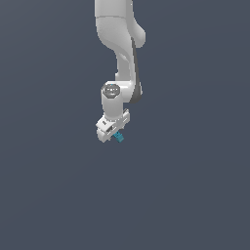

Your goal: Pick up the object and move it to a goal position.

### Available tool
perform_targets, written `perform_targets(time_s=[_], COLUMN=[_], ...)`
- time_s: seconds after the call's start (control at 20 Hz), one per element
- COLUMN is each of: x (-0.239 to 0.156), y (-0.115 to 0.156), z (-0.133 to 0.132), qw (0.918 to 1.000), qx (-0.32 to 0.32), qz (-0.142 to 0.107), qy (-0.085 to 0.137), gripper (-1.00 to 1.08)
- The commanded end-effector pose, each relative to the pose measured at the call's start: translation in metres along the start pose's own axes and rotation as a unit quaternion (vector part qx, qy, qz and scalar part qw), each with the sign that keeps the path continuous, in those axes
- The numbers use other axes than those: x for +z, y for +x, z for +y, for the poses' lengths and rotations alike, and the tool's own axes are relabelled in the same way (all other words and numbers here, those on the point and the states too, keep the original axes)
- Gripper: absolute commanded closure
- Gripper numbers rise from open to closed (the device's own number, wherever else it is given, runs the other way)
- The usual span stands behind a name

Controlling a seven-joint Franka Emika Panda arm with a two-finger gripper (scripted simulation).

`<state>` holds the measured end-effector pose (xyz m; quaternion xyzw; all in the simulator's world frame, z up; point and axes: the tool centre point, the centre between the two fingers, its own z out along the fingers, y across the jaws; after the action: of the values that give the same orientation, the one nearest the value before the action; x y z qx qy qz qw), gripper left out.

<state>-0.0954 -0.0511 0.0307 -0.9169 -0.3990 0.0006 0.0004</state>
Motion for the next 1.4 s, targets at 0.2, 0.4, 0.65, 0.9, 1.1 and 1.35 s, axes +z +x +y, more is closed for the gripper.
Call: perform_targets(time_s=[0.2,0.4,0.65,0.9,1.1,1.35], x=[0.009,0.009,0.009,0.006,-0.001,-0.018], y=[0.0,0.0,0.0,0.005,0.021,0.057], z=[0.0,0.0,0.0,-0.003,-0.013,-0.037], qw=[1.0,1.0,1.0,1.0,1.0,1.0], qx=[0.0,0.0,0.0,0.0,0.0,0.0], qz=[0.0,0.0,0.0,0.0,0.0,0.0], qy=[-0.001,-0.001,-0.001,-0.001,-0.001,-0.001], gripper=[1.08,1.08,1.08,1.08,1.08,1.08])
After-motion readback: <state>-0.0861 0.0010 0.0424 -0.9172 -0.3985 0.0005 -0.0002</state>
